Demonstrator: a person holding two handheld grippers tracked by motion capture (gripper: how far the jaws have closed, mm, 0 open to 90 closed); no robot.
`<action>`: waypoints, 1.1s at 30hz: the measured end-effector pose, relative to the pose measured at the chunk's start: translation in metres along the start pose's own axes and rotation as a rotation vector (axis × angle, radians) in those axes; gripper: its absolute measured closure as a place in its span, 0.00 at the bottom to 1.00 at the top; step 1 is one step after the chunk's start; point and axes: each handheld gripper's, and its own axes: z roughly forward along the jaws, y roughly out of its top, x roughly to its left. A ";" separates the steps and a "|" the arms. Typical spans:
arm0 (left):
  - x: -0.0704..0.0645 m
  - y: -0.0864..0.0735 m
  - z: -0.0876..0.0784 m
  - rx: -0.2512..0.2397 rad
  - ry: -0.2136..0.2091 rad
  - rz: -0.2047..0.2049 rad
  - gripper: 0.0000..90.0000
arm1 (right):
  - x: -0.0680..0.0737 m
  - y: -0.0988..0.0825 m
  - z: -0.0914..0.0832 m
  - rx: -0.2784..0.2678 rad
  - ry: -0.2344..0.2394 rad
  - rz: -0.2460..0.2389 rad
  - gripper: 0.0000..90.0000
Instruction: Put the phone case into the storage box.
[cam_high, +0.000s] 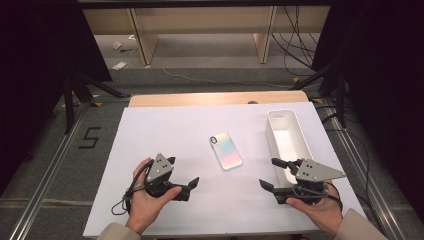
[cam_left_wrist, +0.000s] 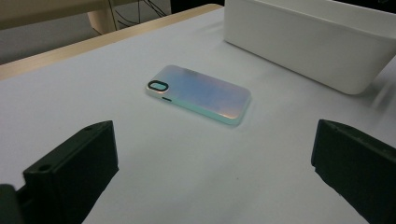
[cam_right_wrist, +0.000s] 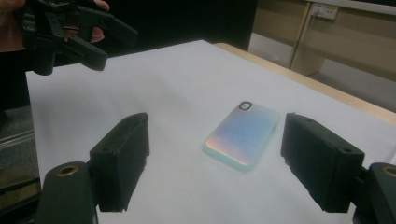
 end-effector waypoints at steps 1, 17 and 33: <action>0.000 0.000 0.000 0.000 0.000 -0.001 0.00 | 0.000 0.000 0.000 0.000 0.000 0.000 0.27; 0.001 0.000 0.000 -0.006 0.001 -0.009 0.00 | 0.001 0.000 0.000 0.009 -0.011 -0.002 0.27; 0.002 0.000 0.000 -0.004 0.004 -0.011 0.01 | 0.006 0.004 0.006 0.031 -0.034 -0.018 0.22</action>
